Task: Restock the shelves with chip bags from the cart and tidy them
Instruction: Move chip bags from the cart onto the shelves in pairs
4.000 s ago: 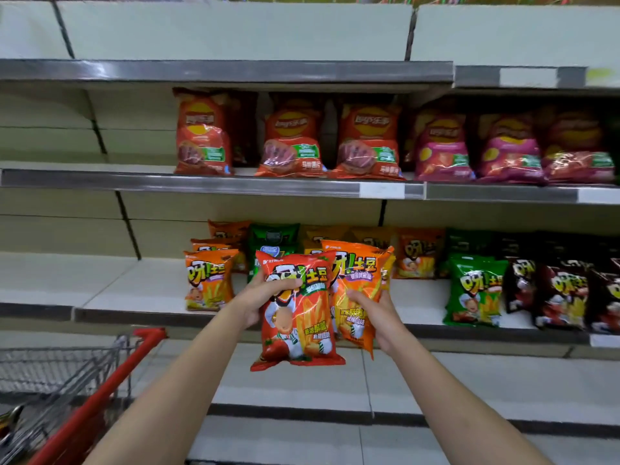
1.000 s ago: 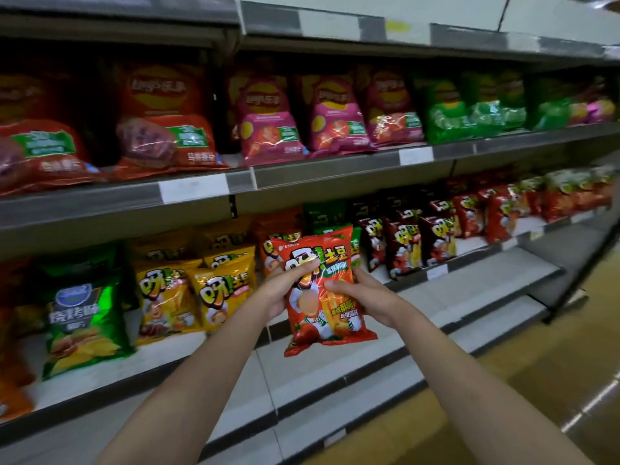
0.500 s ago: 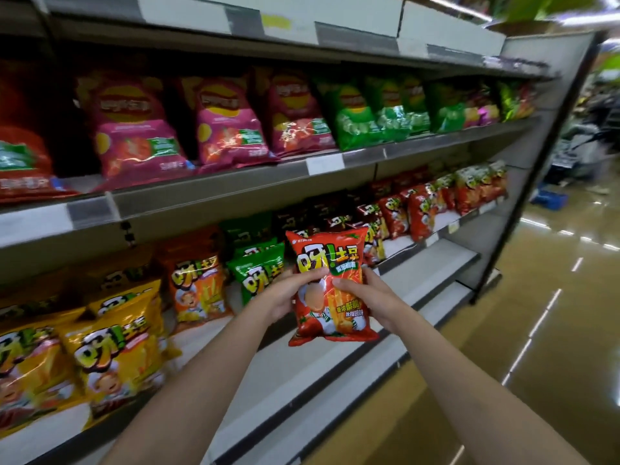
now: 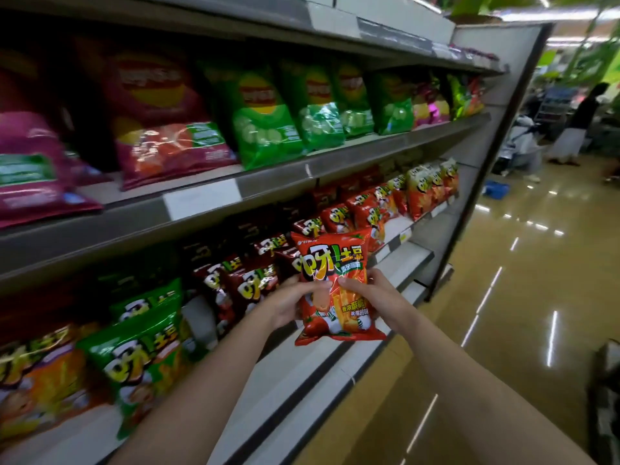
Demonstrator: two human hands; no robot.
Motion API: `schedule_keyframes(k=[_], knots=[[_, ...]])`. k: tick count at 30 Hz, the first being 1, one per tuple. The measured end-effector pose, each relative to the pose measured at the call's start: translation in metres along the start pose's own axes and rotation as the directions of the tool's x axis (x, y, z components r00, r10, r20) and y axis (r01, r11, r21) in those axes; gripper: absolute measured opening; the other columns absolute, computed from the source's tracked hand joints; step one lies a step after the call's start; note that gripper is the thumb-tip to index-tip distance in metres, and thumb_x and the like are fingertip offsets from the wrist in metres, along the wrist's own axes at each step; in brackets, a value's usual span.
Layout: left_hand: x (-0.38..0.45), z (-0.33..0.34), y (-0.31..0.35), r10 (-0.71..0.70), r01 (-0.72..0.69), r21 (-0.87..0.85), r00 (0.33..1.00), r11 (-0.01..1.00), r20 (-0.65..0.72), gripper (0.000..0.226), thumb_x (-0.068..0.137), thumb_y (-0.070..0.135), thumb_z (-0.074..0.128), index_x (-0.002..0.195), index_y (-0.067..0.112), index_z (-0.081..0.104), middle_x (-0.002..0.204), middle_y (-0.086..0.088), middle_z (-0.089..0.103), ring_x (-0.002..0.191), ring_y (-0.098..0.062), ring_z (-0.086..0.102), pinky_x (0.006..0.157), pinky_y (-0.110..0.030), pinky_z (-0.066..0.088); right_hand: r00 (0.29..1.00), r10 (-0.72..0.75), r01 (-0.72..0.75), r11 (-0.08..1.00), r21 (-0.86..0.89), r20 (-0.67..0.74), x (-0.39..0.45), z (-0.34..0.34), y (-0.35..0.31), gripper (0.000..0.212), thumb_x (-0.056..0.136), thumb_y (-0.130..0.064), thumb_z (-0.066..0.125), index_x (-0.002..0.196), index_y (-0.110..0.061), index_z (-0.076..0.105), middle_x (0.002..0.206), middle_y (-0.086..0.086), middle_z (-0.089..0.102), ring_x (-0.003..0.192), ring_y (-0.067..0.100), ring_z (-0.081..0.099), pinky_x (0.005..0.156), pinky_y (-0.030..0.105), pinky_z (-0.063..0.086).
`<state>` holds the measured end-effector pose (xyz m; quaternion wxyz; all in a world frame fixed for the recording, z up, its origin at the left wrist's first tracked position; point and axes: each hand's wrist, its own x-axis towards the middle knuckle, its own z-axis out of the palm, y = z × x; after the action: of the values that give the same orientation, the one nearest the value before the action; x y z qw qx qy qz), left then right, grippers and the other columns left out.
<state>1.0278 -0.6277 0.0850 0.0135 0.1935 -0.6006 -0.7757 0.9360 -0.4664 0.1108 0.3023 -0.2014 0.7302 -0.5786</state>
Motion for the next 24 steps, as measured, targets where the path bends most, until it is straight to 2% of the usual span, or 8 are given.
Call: schedule_keyframes(k=[3,5,12,15,17,19,21,24], knots=[[0.04,0.017,0.004,-0.031,0.03,0.029,0.999,0.999,0.034,0.095,0.046,0.041,0.092,0.129,0.019,0.052,0.118,-0.007,0.069,0.111,-0.029,0.063,0.102,-0.054,0.045,0.999,0.025,-0.023,0.999,0.033,-0.038,0.019,-0.03,0.006,0.064,0.079,-0.036,0.076,0.125,-0.013,0.039,0.113,0.007,0.063,0.101,0.023,0.064,0.087,0.038,0.054],[0.069,0.032,0.005,-0.038,0.035,0.05,0.998,0.998,0.051,0.098,0.045,0.042,0.094,0.13,0.02,0.051,0.117,-0.007,0.069,0.11,-0.029,0.065,0.1,-0.054,0.046,0.998,0.028,-0.025,0.998,0.051,-0.052,0.033,-0.054,0.011,0.061,0.079,-0.035,0.076,0.125,-0.013,0.041,0.11,0.006,0.064,0.098,0.021,0.065,0.082,0.034,0.054],[0.16,0.096,0.005,0.02,-0.018,0.031,0.999,0.999,-0.035,0.05,0.071,0.023,0.082,0.115,0.021,0.059,0.108,-0.003,0.072,0.098,-0.022,0.069,0.081,-0.037,0.056,0.999,0.047,-0.046,0.998,0.053,-0.026,0.101,-0.146,0.03,0.063,0.08,-0.04,0.074,0.128,-0.014,0.041,0.114,0.007,0.065,0.1,0.023,0.067,0.088,0.037,0.054],[0.205,0.124,0.005,0.007,-0.004,0.033,0.994,0.999,-0.106,0.093,0.047,0.041,0.094,0.128,0.021,0.053,0.114,-0.002,0.071,0.103,-0.025,0.068,0.093,-0.048,0.053,0.998,0.062,-0.062,0.998,-0.008,0.031,0.132,-0.194,0.031,0.061,0.082,-0.042,0.071,0.128,-0.016,0.042,0.117,0.008,0.064,0.102,0.023,0.065,0.086,0.035,0.053],[0.24,0.143,0.003,0.005,-0.004,0.01,0.989,1.0,-0.145,0.104,0.038,0.051,0.094,0.129,0.024,0.053,0.114,-0.001,0.071,0.104,-0.025,0.068,0.096,-0.051,0.05,0.993,0.08,-0.074,0.995,-0.063,0.082,0.152,-0.229,0.028,0.055,0.084,-0.043,0.069,0.125,-0.018,0.044,0.117,0.007,0.065,0.103,0.023,0.065,0.09,0.038,0.052],[0.268,0.173,0.009,0.012,-0.012,0.005,0.986,1.0,-0.166,0.1,0.04,0.05,0.093,0.128,0.024,0.054,0.114,0.0,0.071,0.104,-0.023,0.068,0.096,-0.049,0.051,0.993,0.071,-0.063,0.994,-0.088,0.096,0.173,-0.268,0.027,0.051,0.084,-0.042,0.068,0.124,-0.02,0.045,0.114,0.005,0.065,0.1,0.021,0.065,0.087,0.036,0.053],[0.295,0.204,0.015,0.052,-0.058,-0.02,0.974,0.998,-0.222,0.079,0.056,0.038,0.09,0.124,0.021,0.055,0.113,0.0,0.07,0.102,-0.022,0.067,0.092,-0.044,0.053,0.995,0.064,-0.056,0.993,-0.104,0.076,0.194,-0.305,0.026,0.057,0.082,-0.043,0.071,0.127,-0.018,0.045,0.115,0.006,0.064,0.098,0.02,0.065,0.083,0.033,0.053],[0.33,0.239,0.021,0.083,-0.091,-0.011,0.947,0.996,-0.31,0.057,0.072,0.026,0.082,0.121,0.024,0.052,0.116,0.001,0.066,0.104,-0.021,0.065,0.093,-0.041,0.053,0.996,0.07,-0.059,0.984,-0.165,0.063,0.224,-0.348,0.026,0.057,0.082,-0.043,0.072,0.125,-0.017,0.046,0.117,0.007,0.063,0.099,0.021,0.065,0.091,0.04,0.053]])
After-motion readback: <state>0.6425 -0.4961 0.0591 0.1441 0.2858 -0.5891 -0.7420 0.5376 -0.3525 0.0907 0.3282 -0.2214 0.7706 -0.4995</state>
